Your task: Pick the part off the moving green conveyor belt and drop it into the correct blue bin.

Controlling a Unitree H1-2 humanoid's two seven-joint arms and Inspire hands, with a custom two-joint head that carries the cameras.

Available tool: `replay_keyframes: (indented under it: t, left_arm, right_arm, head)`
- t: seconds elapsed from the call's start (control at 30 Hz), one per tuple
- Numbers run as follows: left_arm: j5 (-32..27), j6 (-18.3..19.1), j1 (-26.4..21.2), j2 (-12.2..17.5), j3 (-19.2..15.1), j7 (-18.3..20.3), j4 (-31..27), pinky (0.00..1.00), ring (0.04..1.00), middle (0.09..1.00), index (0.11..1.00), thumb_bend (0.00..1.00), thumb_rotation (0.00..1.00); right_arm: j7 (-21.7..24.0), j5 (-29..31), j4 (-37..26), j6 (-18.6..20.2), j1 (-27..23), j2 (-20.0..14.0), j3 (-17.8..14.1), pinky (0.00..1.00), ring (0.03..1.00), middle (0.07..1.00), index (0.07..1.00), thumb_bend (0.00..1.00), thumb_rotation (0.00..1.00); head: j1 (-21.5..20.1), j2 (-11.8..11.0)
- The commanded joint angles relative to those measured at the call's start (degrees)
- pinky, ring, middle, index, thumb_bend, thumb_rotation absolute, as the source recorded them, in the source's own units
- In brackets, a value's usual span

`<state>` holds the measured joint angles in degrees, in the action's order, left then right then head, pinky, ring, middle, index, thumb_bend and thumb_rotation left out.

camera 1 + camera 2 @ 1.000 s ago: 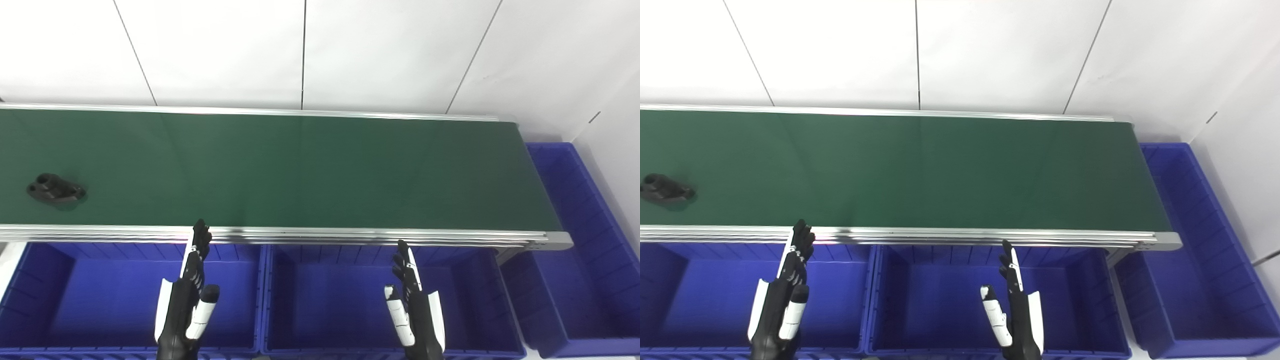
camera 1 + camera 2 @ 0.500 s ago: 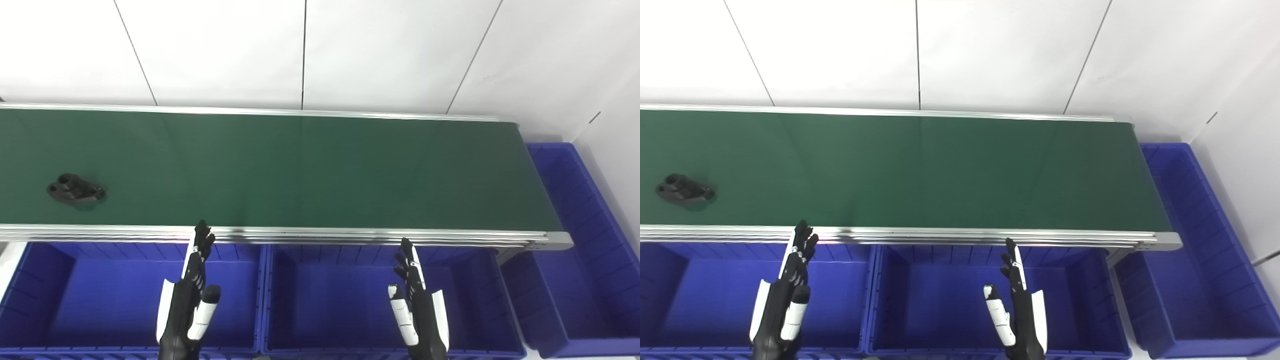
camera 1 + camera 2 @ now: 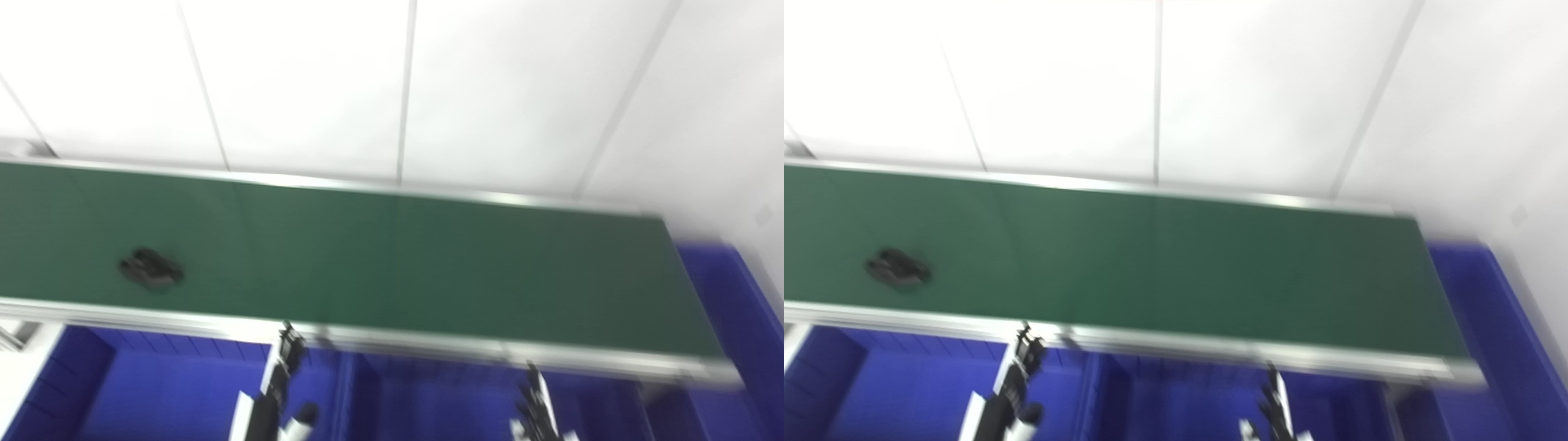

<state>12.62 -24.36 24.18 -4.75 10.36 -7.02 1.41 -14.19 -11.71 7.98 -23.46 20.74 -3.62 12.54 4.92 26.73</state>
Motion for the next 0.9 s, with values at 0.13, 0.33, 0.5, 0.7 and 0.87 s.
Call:
replay_keyframes:
  t: [0.13,0.33,0.5,0.7,0.87]
  left_arm:
    - [0.84,-2.54,-1.16,-0.21,2.33,-4.29,0.29,0.85,0.900,0.935,0.955,0.80,0.85]
    - [0.26,-2.54,-1.40,0.49,4.21,-5.81,-0.22,0.83,0.892,0.927,0.947,0.77,0.81]
    - [0.17,-2.55,-0.97,0.05,4.45,-5.65,-1.36,0.83,0.891,0.922,0.939,0.78,0.79]
    - [1.62,-1.95,-0.30,-0.82,3.78,-4.94,-3.27,0.81,0.876,0.910,0.937,0.79,0.79]
    - [0.85,-1.26,0.40,-0.24,3.04,-3.95,-4.75,0.82,0.889,0.919,0.953,0.80,0.82]
  right_arm:
    - [0.16,0.87,-0.49,-3.41,-0.27,-1.03,-0.74,0.94,0.970,1.000,1.000,0.64,1.00]
    - [-0.09,0.78,-0.44,-3.44,-0.47,-2.00,-0.64,0.95,0.972,1.000,1.000,0.62,1.00]
    - [0.40,0.65,-1.47,-3.45,-0.10,-2.20,-1.04,0.94,0.970,1.000,1.000,0.63,1.00]
    - [1.08,0.17,-3.62,-2.82,0.59,-1.59,-2.08,0.95,0.967,0.998,1.000,0.69,1.00]
    - [1.15,-0.37,-4.24,-3.33,0.74,-0.33,-1.88,0.94,0.958,0.992,1.000,0.71,1.00]
  head:
    - [1.95,-0.15]
    - [2.77,1.01]
    - [3.89,2.60]
    - [4.04,6.21]
    - [-0.82,7.46]
